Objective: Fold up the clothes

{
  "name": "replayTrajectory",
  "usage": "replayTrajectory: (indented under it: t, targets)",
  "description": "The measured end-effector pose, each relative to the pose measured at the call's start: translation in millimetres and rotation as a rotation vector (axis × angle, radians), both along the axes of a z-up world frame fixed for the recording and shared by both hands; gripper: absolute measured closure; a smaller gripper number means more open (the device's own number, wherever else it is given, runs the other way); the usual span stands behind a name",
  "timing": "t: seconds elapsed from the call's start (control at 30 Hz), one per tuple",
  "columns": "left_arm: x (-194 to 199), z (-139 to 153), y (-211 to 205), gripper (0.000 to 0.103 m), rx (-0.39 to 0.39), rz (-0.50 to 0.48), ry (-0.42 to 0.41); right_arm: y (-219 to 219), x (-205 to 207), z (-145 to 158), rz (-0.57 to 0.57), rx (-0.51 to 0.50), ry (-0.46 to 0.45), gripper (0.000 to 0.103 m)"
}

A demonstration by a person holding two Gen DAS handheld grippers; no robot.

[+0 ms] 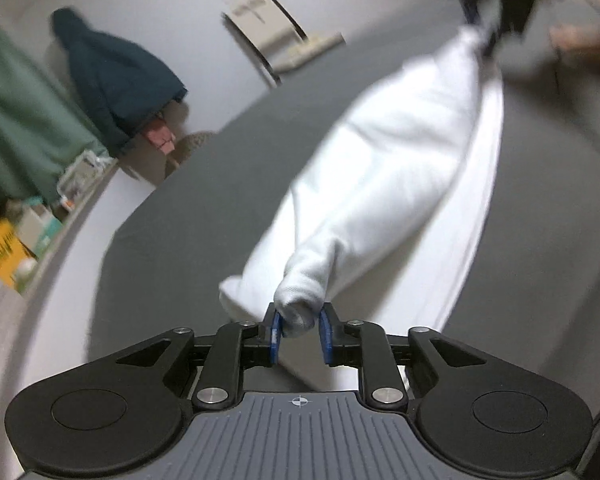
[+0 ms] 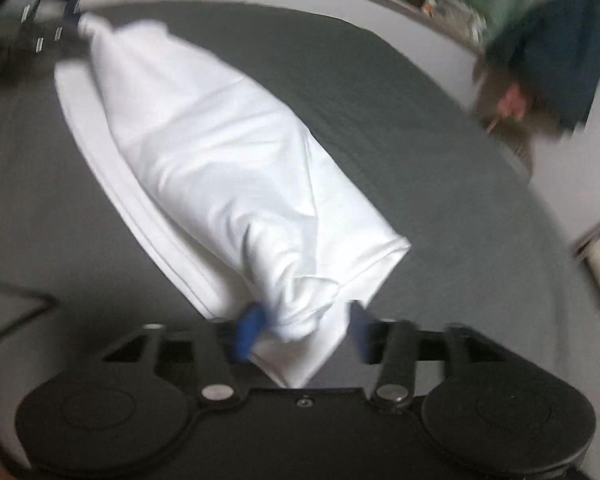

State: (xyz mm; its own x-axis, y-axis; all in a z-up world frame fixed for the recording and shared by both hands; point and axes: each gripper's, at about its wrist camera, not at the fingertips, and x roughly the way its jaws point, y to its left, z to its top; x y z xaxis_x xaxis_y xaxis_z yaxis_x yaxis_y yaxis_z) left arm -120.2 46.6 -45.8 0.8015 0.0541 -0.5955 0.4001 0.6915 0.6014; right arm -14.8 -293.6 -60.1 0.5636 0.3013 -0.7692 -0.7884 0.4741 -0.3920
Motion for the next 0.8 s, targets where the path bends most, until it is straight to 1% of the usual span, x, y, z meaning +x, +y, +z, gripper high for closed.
replayTrajectory:
  t: [0.1,0.17,0.23,0.3,0.37,0.47,0.5,0.53,0.57,0.6,0.63,0.67,0.7,0.77,0.8]
  targets:
    - [-4,0,-10,0.08,0.093,0.022,0.015,10,-18,-8,0.105,-0.135,-0.157,0.045]
    - [-12,-3,-14,0.08,0.155,0.024,0.007,17,-28,-16,0.213,-0.22,-0.256,0.045]
    - [-18,-5,-20,0.08,0.209,0.019,-0.005,24,-41,-24,0.293,-0.284,-0.323,0.045]
    - [-18,-5,-29,0.08,0.252,0.005,-0.019,31,-47,-31,0.332,-0.323,-0.374,0.045]
    - [-19,-5,-37,0.079,0.288,-0.008,-0.029,36,-47,-36,0.343,-0.337,-0.405,0.046]
    - [-22,-3,-43,0.077,0.328,-0.031,-0.057,38,-41,-39,0.32,-0.337,-0.394,0.046]
    - [-19,-1,-40,0.071,0.328,-0.039,-0.076,37,-39,-39,0.313,-0.331,-0.388,0.046]
    - [-21,1,-41,0.042,0.319,-0.045,-0.099,37,-37,-39,0.307,-0.327,-0.383,0.047]
    - [-23,5,-43,0.004,0.3,-0.058,-0.148,36,-35,-39,0.301,-0.323,-0.379,0.047]
    - [-25,9,-45,0.0,0.279,-0.073,-0.203,36,-37,-38,0.296,-0.32,-0.378,0.047]
    - [-29,13,-49,0.0,0.265,-0.104,-0.247,36,-36,-38,0.291,-0.317,-0.375,0.047]
    - [-30,15,-51,0.0,0.271,-0.127,-0.244,37,-36,-37,0.287,-0.313,-0.374,0.048]
    - [-26,13,-57,0.0,0.307,-0.14,-0.211,36,-35,-37,0.286,-0.311,-0.373,0.049]
    - [-19,5,-62,0.0,0.403,-0.176,-0.182,31,-35,-33,0.298,-0.318,-0.369,0.058]
    - [-15,1,-65,0.0,0.451,-0.194,-0.17,31,-35,-33,0.309,-0.328,-0.369,0.06]
